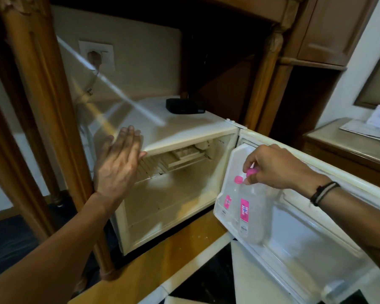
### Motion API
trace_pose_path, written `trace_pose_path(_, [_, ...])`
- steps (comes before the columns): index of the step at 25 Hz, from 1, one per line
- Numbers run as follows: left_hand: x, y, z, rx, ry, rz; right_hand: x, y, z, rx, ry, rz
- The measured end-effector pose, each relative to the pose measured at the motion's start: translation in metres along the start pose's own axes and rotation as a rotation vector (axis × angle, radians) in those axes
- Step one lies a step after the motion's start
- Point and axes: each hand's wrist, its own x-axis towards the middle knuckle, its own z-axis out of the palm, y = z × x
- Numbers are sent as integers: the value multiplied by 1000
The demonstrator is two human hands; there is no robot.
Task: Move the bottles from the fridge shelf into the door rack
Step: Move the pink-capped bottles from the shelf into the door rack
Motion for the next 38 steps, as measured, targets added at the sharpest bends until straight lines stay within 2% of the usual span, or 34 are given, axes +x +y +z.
trace_pose_path(3, [0,0,3,-89,3,-45,-9,8,4,-169,30,3])
trace_pose_path(8, [-3,4,10,-151,-2,-65,-8,21,28,-303,26,24])
trace_pose_path(17, [-2,6,20,-173,162,-34,10,27,63,-452,-7,24])
trace_pose_path(25, [-4,-3,48,-150,247,-43,20,49,79,-723,-208,63])
trace_pose_path(30, [-4,-11,67,-123,302,-32,20,46,87,-803,-242,65])
trace_pose_path(38, [-4,-12,76,-187,278,-51,15,39,98,-808,-201,4])
